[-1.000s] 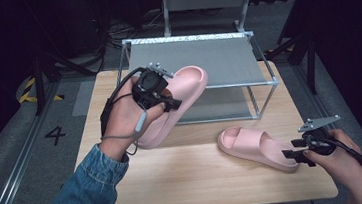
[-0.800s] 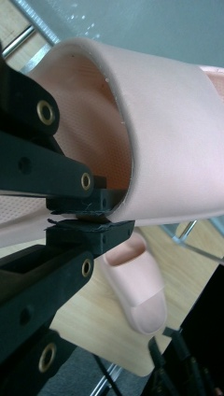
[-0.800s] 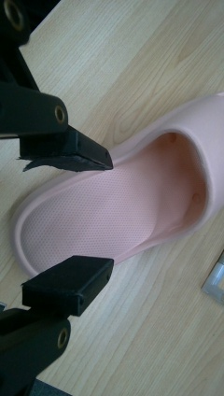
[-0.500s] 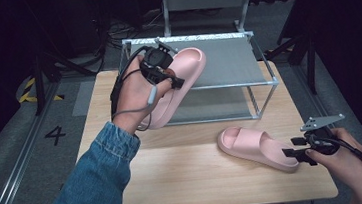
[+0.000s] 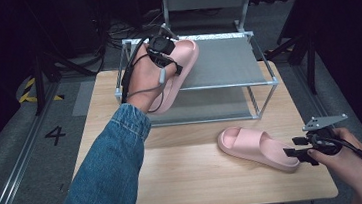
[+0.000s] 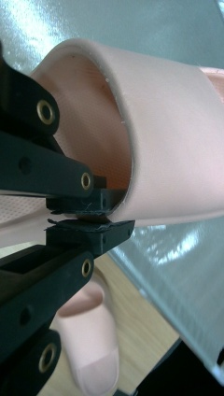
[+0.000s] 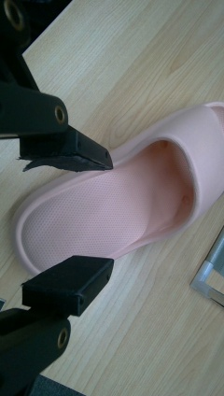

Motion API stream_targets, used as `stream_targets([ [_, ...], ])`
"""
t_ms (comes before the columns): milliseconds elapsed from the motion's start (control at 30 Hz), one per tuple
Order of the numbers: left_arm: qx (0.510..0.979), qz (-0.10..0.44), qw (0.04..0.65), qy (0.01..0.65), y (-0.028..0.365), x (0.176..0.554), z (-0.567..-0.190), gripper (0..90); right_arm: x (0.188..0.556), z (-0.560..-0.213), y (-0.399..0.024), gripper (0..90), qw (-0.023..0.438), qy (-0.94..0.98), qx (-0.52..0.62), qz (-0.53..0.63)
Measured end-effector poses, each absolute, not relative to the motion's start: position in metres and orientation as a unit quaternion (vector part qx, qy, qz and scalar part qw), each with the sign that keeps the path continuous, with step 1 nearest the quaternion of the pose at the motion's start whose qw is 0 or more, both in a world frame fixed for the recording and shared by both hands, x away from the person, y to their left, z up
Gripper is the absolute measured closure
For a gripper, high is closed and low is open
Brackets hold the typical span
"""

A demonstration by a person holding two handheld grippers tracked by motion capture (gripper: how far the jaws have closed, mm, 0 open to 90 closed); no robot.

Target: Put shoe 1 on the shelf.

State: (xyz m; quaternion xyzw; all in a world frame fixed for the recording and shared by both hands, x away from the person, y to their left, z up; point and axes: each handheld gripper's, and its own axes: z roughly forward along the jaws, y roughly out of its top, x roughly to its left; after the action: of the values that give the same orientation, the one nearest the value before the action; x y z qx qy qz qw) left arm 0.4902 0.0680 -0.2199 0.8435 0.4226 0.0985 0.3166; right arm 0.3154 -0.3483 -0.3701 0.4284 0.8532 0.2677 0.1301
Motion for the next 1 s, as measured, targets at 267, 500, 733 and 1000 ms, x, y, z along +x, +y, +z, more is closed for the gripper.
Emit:
stream_targets([
  [267, 0.845, 0.091, 0.296, 0.435, 0.060, 0.501, -0.225, 83.9, 0.314, -0.370, -0.350, 46.1, 0.129, 0.852, 0.431, 0.267],
  [500, 0.851, 0.103, 0.287, 0.427, 0.058, 0.498, -0.229, 71.4, 0.314, -0.371, -0.351, 46.1, 0.126, 0.851, 0.435, 0.266],
  [733, 0.852, 0.101, 0.315, 0.406, 0.070, 0.479, -0.223, 57.7, 0.314, -0.372, -0.351, 46.1, 0.129, 0.852, 0.432, 0.265],
  [1000, 0.879, 0.095, 0.325, 0.336, 0.094, 0.429, -0.208, 61.8, 0.315, -0.374, -0.352, 46.1, 0.126, 0.854, 0.434, 0.257],
])
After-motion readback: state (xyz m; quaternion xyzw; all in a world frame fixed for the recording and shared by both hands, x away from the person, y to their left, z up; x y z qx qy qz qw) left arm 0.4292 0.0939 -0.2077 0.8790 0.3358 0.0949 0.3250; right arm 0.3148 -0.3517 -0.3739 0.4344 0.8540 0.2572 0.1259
